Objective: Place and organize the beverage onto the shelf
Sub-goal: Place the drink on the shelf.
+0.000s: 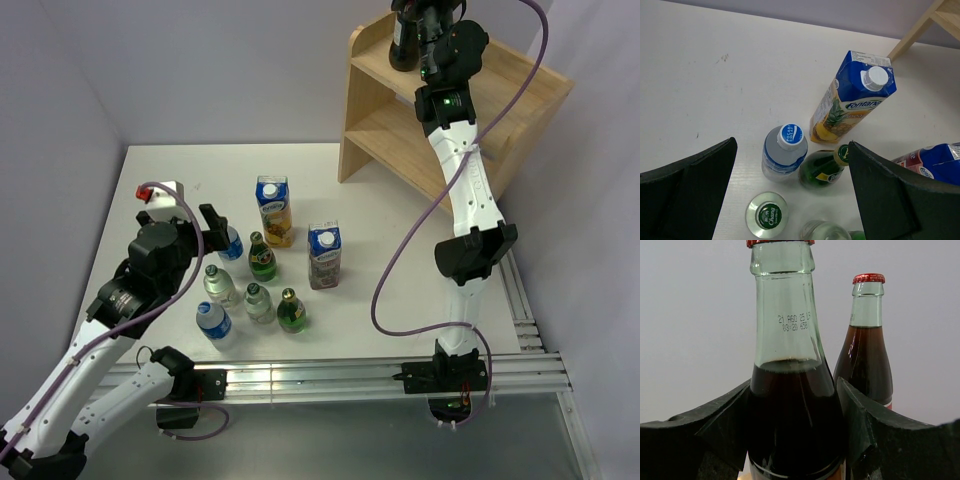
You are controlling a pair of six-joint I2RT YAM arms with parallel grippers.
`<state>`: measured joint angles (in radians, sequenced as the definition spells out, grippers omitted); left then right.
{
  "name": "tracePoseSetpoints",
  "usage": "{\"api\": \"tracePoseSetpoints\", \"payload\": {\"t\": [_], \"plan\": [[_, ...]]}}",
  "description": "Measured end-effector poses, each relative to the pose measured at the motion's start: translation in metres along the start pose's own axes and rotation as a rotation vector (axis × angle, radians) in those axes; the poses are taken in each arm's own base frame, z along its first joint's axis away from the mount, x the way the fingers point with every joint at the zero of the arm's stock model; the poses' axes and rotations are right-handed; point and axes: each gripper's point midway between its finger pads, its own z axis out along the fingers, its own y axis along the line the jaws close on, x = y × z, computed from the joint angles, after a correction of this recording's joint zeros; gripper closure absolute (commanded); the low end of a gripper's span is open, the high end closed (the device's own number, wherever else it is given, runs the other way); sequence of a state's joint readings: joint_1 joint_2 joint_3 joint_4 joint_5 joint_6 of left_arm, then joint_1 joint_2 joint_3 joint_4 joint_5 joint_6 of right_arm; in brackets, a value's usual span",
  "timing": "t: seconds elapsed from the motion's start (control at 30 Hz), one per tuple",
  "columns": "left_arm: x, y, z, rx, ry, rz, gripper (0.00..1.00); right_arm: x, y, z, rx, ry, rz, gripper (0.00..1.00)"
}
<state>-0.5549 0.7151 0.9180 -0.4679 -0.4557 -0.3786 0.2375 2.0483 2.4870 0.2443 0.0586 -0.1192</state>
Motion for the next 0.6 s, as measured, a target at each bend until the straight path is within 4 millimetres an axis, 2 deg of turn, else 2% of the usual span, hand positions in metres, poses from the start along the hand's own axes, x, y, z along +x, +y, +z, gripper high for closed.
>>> {"api": "tracePoseSetpoints", "payload": {"t": [0.1, 0.6], "plan": [[0.0009, -0.0006, 0.0005, 0.002, 0.004, 0.002, 0.01, 0.0005, -0.0001, 0.001, -0.002, -0.009, 0.005, 0.58], [0.0014, -0.0023, 0.0003, 0.013, 0.007, 0.003, 0.0, 0.006, -0.0006, 0.0017, -0.016, -0.009, 0.019, 0.47]]}}
